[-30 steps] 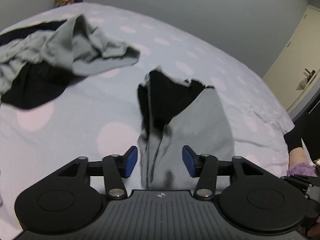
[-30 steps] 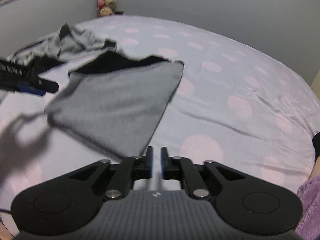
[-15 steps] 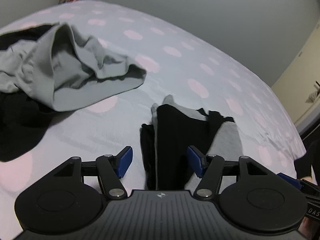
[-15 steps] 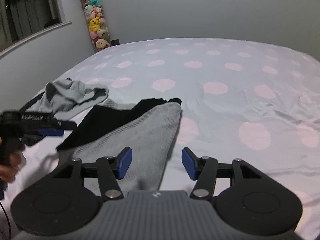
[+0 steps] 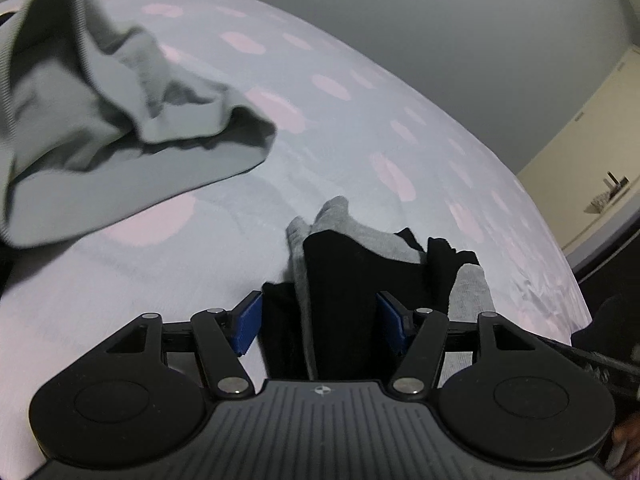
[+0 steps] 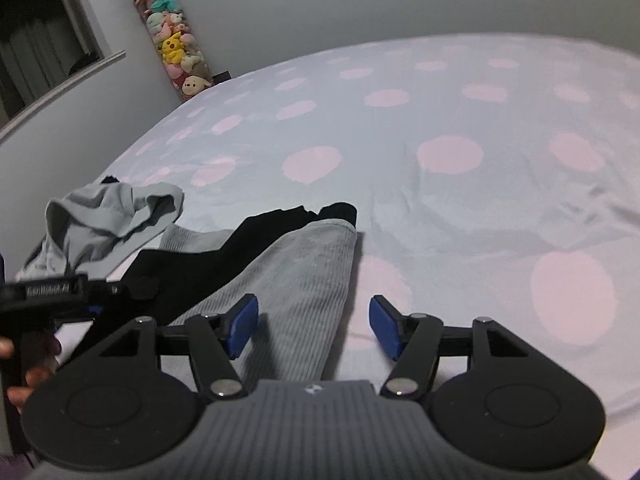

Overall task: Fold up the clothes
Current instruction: 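Grasp the folded shirt with both grippers and lift it off the bed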

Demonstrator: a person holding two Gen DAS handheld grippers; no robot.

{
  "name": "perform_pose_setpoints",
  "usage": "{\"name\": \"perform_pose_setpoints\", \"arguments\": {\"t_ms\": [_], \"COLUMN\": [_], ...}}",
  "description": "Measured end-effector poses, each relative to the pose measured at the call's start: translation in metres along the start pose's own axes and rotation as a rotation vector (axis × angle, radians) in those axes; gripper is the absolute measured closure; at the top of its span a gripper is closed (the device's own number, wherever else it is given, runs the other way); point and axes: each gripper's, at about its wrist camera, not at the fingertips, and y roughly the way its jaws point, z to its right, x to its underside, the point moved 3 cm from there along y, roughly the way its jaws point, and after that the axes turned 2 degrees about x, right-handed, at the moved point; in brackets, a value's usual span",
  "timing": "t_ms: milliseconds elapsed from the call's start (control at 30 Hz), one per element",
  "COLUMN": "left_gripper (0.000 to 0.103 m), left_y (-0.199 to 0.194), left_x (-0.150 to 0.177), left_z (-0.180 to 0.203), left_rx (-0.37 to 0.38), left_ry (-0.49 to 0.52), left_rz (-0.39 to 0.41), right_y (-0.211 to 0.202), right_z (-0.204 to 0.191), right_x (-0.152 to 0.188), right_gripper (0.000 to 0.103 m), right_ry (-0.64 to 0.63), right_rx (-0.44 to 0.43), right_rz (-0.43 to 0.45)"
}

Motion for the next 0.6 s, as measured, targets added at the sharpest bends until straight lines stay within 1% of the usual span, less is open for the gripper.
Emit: {"name": "perform_pose_setpoints", "arguments": {"t_ms": [33,100,167,200,233,267,300,367,400,500,600], "left_gripper": [0.045,0.051,0.060,0.063,0.069,0.073,0.075,0.081,0.082,0.084,0.085], "left_y": [0.002,0.005,0.008,0.008,0.008,0.008,0.008,0.005,0.003,-0.004,-0.021], "left_x": [0.000,0.000,0.002,0.002,0.003,0.004,0.004,0.004,0.003,0.002,-0.001], "left_z": [0.003,0.009,0.013,0.014,0.015,0.016,0.017,0.020,0.022,0.029,0.042], "left_rx": [-0.001,-0.003,-0.002,-0.002,-0.002,-0.002,-0.002,-0.008,-0.013,-0.026,-0.025], "left_ry": [0.026,0.077,0.104,0.112,0.116,0.120,0.125,0.136,0.143,0.161,0.174], "left_rz": [0.001,0.001,0.005,0.009,0.015,0.020,0.025,0.035,0.039,0.055,0.090], "right_y": [0.005,0.015,0.024,0.025,0.027,0.029,0.030,0.029,0.029,0.017,-0.002], "right_z": [0.004,0.008,0.012,0.011,0.011,0.010,0.008,0.004,0.002,-0.006,-0.015], "right_x": [-0.002,-0.004,-0.005,-0.006,-0.007,-0.007,-0.007,-0.007,-0.007,-0.010,-0.016], "right_gripper": [0.038,0.040,0.040,0.046,0.052,0.066,0.074,0.084,0.089,0.091,0.092], "right_ry": [0.022,0.051,0.073,0.075,0.076,0.078,0.084,0.068,0.060,0.020,-0.009], "right_rx": [-0.011,-0.026,-0.039,-0.045,-0.052,-0.065,-0.077,-0.072,-0.069,-0.061,-0.085], "right_rz": [-0.009,-0.024,-0.036,-0.032,-0.031,-0.038,-0.048,-0.043,-0.039,-0.006,0.028]}}
